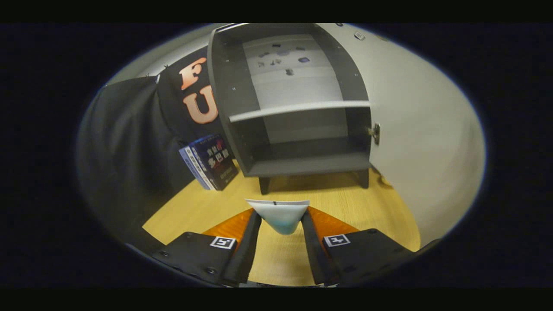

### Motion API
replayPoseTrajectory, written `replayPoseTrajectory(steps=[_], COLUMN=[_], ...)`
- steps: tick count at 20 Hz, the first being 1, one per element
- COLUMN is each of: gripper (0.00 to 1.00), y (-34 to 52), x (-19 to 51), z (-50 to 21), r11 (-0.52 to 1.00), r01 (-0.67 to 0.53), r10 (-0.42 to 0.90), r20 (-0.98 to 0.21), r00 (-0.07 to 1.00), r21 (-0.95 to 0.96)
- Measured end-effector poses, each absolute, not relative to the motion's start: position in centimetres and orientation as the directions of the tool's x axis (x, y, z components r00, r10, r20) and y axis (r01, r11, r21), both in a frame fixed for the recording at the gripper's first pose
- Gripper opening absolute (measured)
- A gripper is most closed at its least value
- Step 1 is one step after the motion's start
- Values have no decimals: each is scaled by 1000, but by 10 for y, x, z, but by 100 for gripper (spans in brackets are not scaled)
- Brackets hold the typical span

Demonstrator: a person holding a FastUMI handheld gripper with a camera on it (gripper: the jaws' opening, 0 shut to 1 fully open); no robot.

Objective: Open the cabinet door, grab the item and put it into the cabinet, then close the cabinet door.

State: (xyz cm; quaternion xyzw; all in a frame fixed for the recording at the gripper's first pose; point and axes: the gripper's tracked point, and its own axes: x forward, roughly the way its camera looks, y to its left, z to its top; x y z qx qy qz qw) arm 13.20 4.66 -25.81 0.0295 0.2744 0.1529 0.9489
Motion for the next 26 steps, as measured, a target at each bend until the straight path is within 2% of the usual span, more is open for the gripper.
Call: replayPoseTrajectory(steps=[5,10,16,22,26], gripper=[60,60,60,60,60], y=[76,71,69,79,80], x=[218,315,406,427,433], z=[-134,-76,-84,-127,-150], r11=[923,942,957,960,963], r01=[-335,-315,-283,-265,-263], r10=[382,336,288,282,266], r20=[-357,-297,-269,-329,-362], r00=[852,894,919,901,893], r21=[189,120,56,97,57])
